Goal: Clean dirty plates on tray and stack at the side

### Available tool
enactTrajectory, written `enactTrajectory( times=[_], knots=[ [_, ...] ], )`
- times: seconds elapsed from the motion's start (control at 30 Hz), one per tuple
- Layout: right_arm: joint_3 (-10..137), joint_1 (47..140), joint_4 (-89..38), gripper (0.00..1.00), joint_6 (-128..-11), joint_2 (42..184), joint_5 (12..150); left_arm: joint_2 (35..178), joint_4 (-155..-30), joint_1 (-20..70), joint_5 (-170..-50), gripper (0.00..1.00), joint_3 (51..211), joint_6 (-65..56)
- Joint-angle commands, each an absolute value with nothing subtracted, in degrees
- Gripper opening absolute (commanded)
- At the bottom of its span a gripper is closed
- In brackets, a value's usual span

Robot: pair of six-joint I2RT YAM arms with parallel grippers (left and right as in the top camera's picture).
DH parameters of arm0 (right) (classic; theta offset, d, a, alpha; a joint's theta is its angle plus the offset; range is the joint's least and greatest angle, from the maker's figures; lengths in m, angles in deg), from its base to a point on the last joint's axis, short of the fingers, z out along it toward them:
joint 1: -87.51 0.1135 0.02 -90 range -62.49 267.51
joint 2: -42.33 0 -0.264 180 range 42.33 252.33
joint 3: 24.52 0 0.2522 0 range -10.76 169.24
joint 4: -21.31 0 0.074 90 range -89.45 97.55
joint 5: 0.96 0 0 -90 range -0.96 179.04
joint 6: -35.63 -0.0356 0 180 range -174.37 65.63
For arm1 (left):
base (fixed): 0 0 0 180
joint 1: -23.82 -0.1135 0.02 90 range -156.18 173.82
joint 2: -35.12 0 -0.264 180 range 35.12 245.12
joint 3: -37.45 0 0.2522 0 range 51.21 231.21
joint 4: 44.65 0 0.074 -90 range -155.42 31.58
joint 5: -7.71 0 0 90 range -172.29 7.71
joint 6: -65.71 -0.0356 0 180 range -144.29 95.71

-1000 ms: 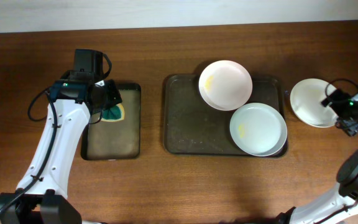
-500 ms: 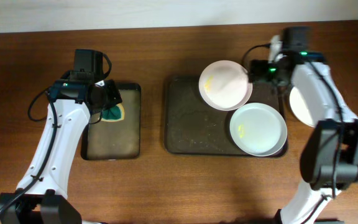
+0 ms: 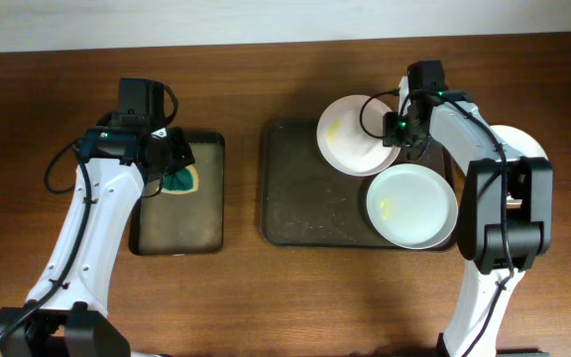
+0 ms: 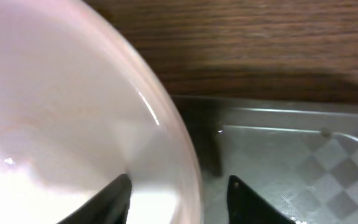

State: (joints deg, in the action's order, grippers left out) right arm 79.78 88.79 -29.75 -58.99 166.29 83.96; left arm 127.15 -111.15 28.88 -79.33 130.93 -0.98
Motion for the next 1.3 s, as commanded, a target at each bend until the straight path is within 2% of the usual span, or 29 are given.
enactTrajectory(
  times=[0.0, 0.13, 0.23, 0.6, 0.67, 0.83, 0.97, 1.13, 1.27],
  knots=[
    [79.9, 90.2, -31.6, 0.33, -59.1, 167.7, 80.6, 127.0, -110.9, 28.5, -79.6, 0.0, 130.8, -1.9],
    [79.9, 91.8, -34.7, 0.11, -59.1, 167.7, 80.6, 127.0, -110.5, 28.5, -79.6, 0.0, 130.8, -1.9],
    [80.0, 93.4, -36.5, 0.05, -59.1, 167.7, 80.3, 127.0, -109.8, 28.6, -79.6, 0.0, 130.8, -1.9],
    [79.9, 101.2, -40.6, 0.07, -59.4, 167.7, 78.7, 127.0, -109.4, 34.6, -80.0, 0.0, 130.8, -1.9],
    [79.9, 102.2, -41.6, 0.1, -60.0, 167.7, 77.8, 127.3, -108.9, 36.2, -80.0, 0.0, 130.8, -1.2],
    [79.8, 103.3, -42.8, 0.04, -61.0, 167.8, 77.8, 130.7, -105.9, 41.0, -80.2, 0.0, 130.8, 0.2],
    [79.3, 103.3, -42.8, 0.04, -65.5, 167.8, 77.8, 136.6, -101.0, 45.1, -86.3, 0.0, 130.8, 1.0],
    [78.2, 103.3, -42.8, 0.04, -65.6, 167.8, 77.8, 143.7, -92.2, 48.4, -96.4, 0.0, 130.8, 1.0],
    [77.9, 103.3, -42.8, 0.04, -65.6, 167.8, 77.8, 148.2, -88.3, 50.5, -97.5, 0.0, 130.8, 3.1]
  ],
)
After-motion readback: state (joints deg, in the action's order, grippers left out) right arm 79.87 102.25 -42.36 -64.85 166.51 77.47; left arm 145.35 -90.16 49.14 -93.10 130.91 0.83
